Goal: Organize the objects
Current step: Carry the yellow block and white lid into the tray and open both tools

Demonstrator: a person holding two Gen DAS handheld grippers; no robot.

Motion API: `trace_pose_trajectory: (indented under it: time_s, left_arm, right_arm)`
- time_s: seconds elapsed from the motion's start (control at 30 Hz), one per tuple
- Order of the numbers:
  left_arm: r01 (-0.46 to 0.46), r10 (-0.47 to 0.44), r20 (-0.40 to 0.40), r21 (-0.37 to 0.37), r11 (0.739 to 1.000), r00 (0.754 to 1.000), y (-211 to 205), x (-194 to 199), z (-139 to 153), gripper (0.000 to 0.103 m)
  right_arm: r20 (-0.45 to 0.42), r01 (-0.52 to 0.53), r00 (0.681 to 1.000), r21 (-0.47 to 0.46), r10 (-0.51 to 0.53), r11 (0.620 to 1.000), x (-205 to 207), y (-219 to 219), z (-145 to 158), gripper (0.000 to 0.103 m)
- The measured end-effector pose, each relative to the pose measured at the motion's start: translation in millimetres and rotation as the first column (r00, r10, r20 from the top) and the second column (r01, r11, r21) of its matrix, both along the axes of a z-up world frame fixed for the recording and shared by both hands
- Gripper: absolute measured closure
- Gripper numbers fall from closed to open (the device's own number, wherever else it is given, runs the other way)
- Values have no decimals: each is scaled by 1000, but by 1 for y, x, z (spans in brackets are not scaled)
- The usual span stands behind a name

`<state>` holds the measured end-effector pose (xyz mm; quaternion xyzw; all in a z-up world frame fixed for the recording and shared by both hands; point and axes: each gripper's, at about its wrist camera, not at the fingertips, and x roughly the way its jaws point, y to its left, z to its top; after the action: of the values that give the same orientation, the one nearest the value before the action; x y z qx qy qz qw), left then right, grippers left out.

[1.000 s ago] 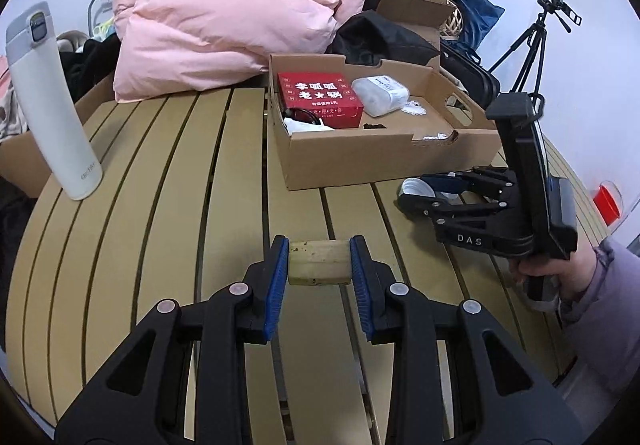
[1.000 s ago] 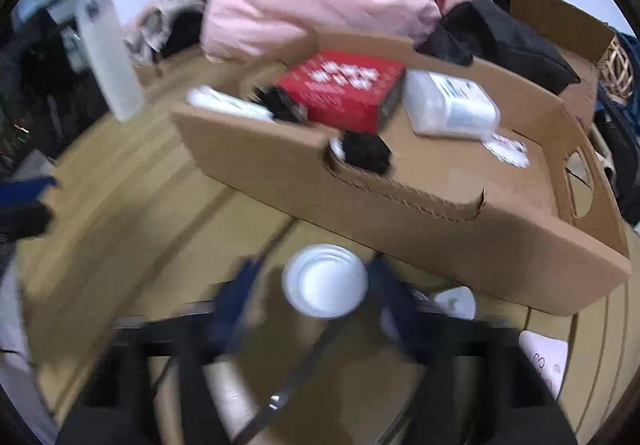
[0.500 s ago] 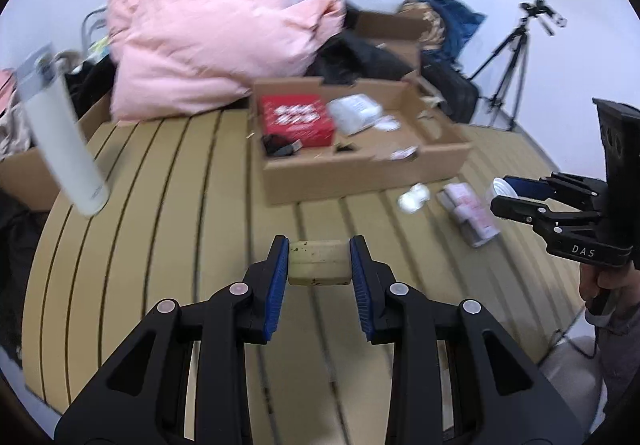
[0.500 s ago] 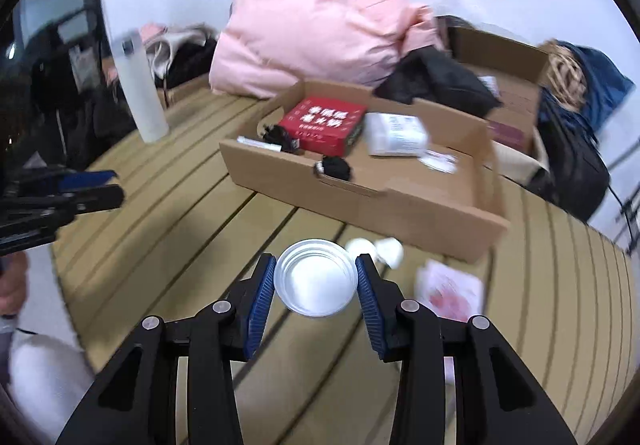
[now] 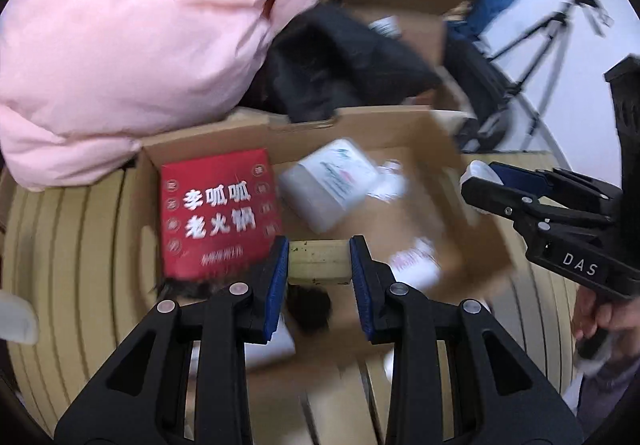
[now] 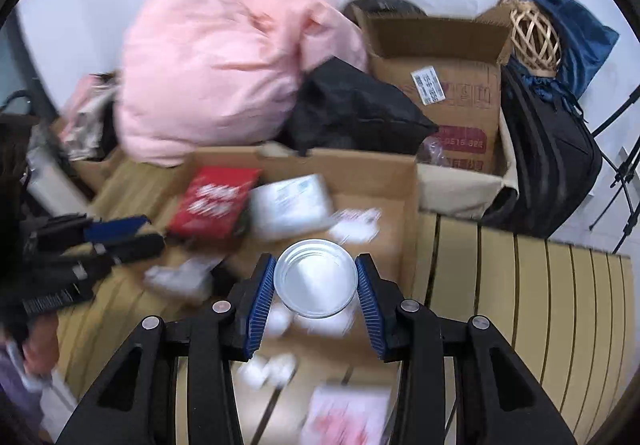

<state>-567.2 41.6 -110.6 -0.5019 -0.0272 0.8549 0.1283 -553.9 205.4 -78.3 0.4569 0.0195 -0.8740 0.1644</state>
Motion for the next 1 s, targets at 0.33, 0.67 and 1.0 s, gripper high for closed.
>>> trace_pose_trajectory:
  time_s: [0.33, 0.67, 1.0]
  left_arm:
    - [-11, 12, -36, 19, 1000, 999, 0, -22, -24, 37]
    - [-55, 47, -114, -68, 996, 992, -47, 84, 54, 21]
    - [-208, 176, -302, -76, 975, 937, -103, 300, 109, 0]
  right_arm:
    - [80, 122, 989, -20, -120, 992, -103, -4, -66, 11]
    - [-19, 90, 996, -74, -91, 993, -32, 6, -12, 0]
    - [-19, -14, 1000, -130, 12, 991, 197, 20, 19, 0]
